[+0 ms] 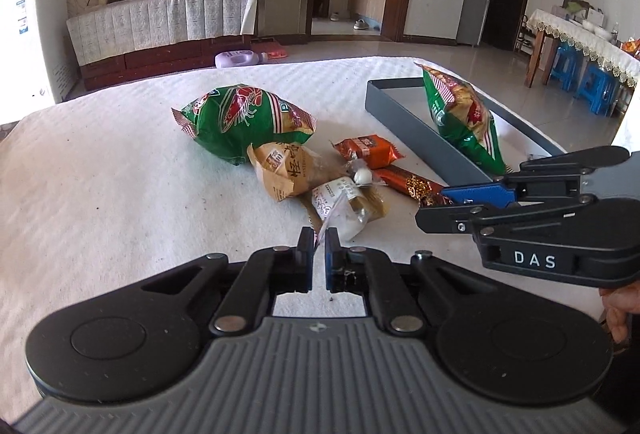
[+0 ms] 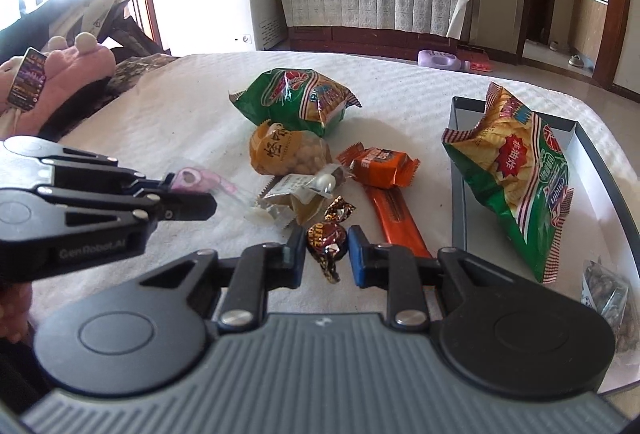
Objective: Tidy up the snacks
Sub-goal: 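Grasp the pink candy stick with the left tool while the right tool grasps a gold-wrapped chocolate, then carry the pink candy stick and gold chocolate over the dark gray box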
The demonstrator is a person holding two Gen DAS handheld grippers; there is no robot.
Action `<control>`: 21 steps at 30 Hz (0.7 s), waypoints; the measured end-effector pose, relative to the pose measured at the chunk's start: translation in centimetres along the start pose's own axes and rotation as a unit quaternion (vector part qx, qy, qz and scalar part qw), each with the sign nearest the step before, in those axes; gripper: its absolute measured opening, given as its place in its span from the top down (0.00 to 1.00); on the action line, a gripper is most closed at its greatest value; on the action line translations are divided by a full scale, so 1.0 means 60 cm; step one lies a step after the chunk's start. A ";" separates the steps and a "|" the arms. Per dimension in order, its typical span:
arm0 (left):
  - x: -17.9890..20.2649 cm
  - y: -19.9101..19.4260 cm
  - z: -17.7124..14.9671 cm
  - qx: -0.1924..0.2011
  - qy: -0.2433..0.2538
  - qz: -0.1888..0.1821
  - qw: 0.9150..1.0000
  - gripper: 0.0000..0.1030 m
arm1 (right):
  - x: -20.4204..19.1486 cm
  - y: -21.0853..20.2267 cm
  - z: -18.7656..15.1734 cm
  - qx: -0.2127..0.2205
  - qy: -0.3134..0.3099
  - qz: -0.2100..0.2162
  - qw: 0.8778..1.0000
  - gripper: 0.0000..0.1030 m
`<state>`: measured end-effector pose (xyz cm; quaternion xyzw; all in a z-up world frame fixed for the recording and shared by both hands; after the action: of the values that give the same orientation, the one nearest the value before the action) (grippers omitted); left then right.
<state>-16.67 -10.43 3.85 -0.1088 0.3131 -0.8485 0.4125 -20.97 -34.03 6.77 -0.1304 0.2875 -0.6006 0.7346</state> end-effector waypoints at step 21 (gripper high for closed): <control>0.039 0.081 -0.013 -0.059 0.048 0.003 0.997 0.79 | 0.020 0.007 -0.009 -0.024 0.005 0.003 1.000 0.75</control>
<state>-15.43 -14.14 0.07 -0.0905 0.3824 -0.8315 0.3927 -20.82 -35.01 5.77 -0.1445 0.3060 -0.5919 0.7316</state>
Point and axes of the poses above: each gripper's, at about its wrist camera, not at the fingertips, and y roughly the way its jaws point, x to its right, z to its top, the point moved 4 cm from there along y, roughly the way its jaws point, and after that the axes turned 11 degrees about y, right-handed, at the moved point
